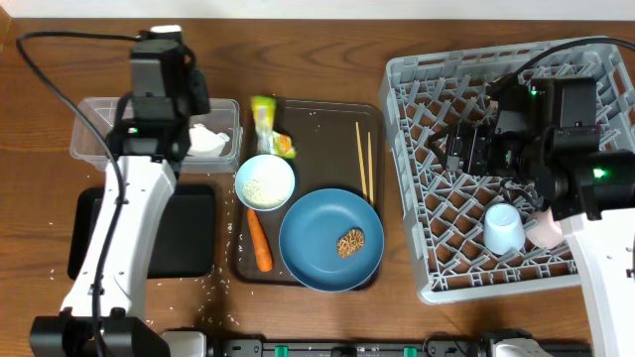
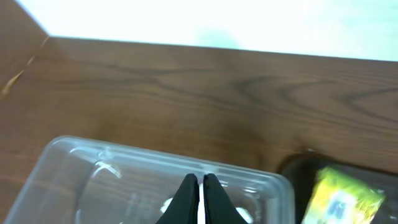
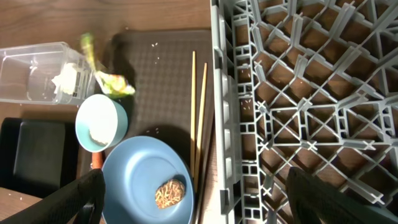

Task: Sort waste into correct bins and load items into the dishwasher rack

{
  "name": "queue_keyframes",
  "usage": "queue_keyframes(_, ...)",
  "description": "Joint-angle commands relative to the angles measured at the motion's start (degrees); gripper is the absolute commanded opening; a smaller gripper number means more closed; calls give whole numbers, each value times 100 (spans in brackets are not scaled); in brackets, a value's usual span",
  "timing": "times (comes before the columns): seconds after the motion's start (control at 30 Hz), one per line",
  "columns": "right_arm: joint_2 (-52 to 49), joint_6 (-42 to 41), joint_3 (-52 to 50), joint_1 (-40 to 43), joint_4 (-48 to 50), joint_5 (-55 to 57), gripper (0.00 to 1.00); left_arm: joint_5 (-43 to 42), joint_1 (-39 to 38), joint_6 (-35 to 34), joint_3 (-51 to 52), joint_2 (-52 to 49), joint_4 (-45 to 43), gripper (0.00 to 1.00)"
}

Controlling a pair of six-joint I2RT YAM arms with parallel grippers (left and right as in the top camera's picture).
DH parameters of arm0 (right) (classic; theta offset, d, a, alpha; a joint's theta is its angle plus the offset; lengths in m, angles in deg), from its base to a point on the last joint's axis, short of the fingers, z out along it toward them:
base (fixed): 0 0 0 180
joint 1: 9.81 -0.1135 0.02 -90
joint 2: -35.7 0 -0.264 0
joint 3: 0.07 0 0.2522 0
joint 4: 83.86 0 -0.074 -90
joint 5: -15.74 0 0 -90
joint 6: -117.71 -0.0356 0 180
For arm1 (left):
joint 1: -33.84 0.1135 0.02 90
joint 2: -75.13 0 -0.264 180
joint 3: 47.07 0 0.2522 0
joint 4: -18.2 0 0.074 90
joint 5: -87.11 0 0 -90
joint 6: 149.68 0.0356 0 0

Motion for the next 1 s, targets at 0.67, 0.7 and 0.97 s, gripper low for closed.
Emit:
queue_keyframes(0.67, -144, -72, 2, -74, -116, -4, 88, -457, -1794, 278, 17, -2059, -160, 71)
queue_keyframes(0.7, -144, -74, 2, -76, -116, -4, 88, -376, -1818, 278, 17, -2194, -280, 76)
queue_keyframes(0.97, -144, -136, 2, -76, -114, -2, 88, -295, -1886, 518, 17, -2859, -595, 77)
